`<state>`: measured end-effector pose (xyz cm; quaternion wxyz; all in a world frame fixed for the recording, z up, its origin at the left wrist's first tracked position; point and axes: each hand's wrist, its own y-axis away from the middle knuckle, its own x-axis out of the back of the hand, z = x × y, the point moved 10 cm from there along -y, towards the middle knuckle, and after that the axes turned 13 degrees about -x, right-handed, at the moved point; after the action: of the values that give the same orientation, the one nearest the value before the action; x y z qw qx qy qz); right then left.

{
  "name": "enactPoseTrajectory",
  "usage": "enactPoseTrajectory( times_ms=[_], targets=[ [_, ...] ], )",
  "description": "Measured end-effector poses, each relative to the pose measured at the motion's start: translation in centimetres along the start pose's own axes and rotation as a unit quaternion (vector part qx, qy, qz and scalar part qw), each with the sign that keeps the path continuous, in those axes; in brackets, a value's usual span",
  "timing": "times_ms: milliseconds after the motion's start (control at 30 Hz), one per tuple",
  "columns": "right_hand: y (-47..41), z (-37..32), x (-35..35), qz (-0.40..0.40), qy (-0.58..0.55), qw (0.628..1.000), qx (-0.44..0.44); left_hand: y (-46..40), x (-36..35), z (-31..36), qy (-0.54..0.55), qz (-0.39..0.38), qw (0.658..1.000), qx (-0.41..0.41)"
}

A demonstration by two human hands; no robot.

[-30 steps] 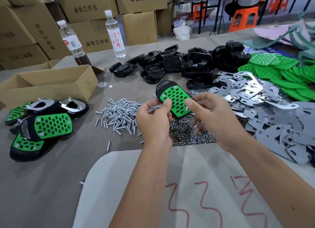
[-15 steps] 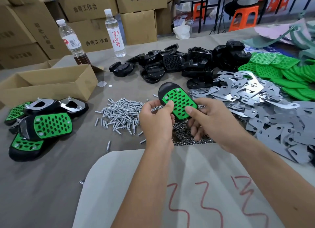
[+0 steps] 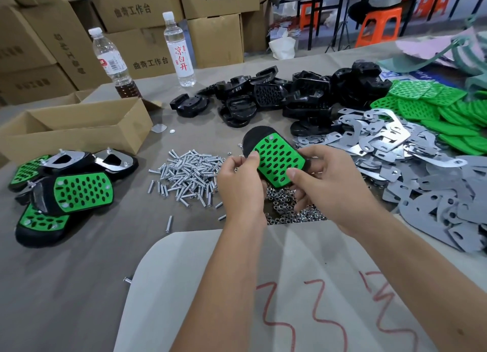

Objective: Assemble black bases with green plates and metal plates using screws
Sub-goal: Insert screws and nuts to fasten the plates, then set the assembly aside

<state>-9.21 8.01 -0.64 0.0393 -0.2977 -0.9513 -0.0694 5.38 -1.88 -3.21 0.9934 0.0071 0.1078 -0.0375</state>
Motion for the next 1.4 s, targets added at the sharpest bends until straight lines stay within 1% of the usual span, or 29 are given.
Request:
enactPoseTrajectory(
  times_ms=[67,100,167,233,300,367,433,500,533,567,633,667,733,833,900,967,1067,1133,1200,1267,1400],
  targets=[
    [0.8,-1.6,0.5,0.06,0.079,0.992,0.077,0.2,-0.3,0.3,-0.039,-0.011,0.999,-0.019],
    [1.4,-2.6,0.6,0.09,0.128,0.979,0.129,0.4,-0.6,0.6,-0.045,-0.022,0.998,-0.027],
    [2.5,-4.3,0.2,0.129,0.226,0.941,0.214,0.9,-1.3,0.9,-0.028,-0.045,0.998,-0.019],
    [2.8,-4.8,-0.1,0.144,0.287,0.915,0.244,1.2,-1.9,1.1,-0.002,-0.072,0.997,0.0],
    [2.6,-4.7,-0.3,0.129,0.313,0.908,0.248,1.4,-2.0,1.0,0.014,-0.088,0.996,0.02],
    [2.6,-4.4,-1.0,0.09,0.32,0.909,0.25,1.3,-1.7,0.5,0.007,-0.088,0.995,0.037],
    [2.4,-4.1,-1.2,0.046,0.295,0.923,0.242,0.8,-0.8,0.0,-0.003,-0.056,0.997,0.046],
    [2.1,-3.9,-0.8,0.034,0.284,0.93,0.23,0.3,0.3,-0.4,0.004,-0.018,0.998,0.059],
    [1.9,-3.8,-0.5,0.038,0.308,0.923,0.227,0.0,0.7,-0.6,0.014,-0.005,0.998,0.063],
    [1.7,-3.6,-0.5,0.037,0.352,0.908,0.223,-0.4,1.0,-0.7,0.025,0.004,0.998,0.063],
    [1.2,-2.4,-1.1,0.004,0.436,0.879,0.193,-1.0,1.4,-0.7,0.049,0.014,0.997,0.06],
    [1.0,-1.9,-1.4,-0.018,0.45,0.876,0.172,-1.1,1.5,-0.6,0.058,0.019,0.996,0.057],
    [1.2,-1.7,-1.9,-0.038,0.437,0.883,0.167,-1.2,1.8,-0.5,0.072,0.031,0.996,0.052],
    [1.4,-2.0,-2.1,-0.031,0.426,0.884,0.19,-1.2,2.2,-0.2,0.076,0.048,0.995,0.034],
    [1.3,-2.2,-1.9,-0.02,0.415,0.887,0.202,-1.2,2.3,0.0,0.077,0.046,0.996,0.028],
    [1.1,-2.6,-1.2,0.004,0.371,0.907,0.2,-1.3,2.2,0.1,0.073,0.037,0.996,0.025],
    [0.7,-2.9,0.7,0.049,0.26,0.949,0.169,-1.3,1.8,0.4,0.053,0.015,0.998,0.014],
    [0.4,-2.9,1.6,0.069,0.204,0.965,0.151,-1.1,1.2,0.5,0.037,-0.015,0.999,0.005],
    [0.1,-2.7,2.4,0.079,0.173,0.972,0.134,-0.8,0.5,0.6,0.029,-0.038,0.999,0.0],
    [-0.1,-2.6,2.9,0.093,0.198,0.967,0.133,-0.6,0.2,0.6,0.029,-0.05,0.998,0.0],
    [-0.2,-2.1,2.4,0.103,0.323,0.929,0.15,-0.4,-0.1,0.4,0.026,-0.068,0.997,0.003]
  ],
)
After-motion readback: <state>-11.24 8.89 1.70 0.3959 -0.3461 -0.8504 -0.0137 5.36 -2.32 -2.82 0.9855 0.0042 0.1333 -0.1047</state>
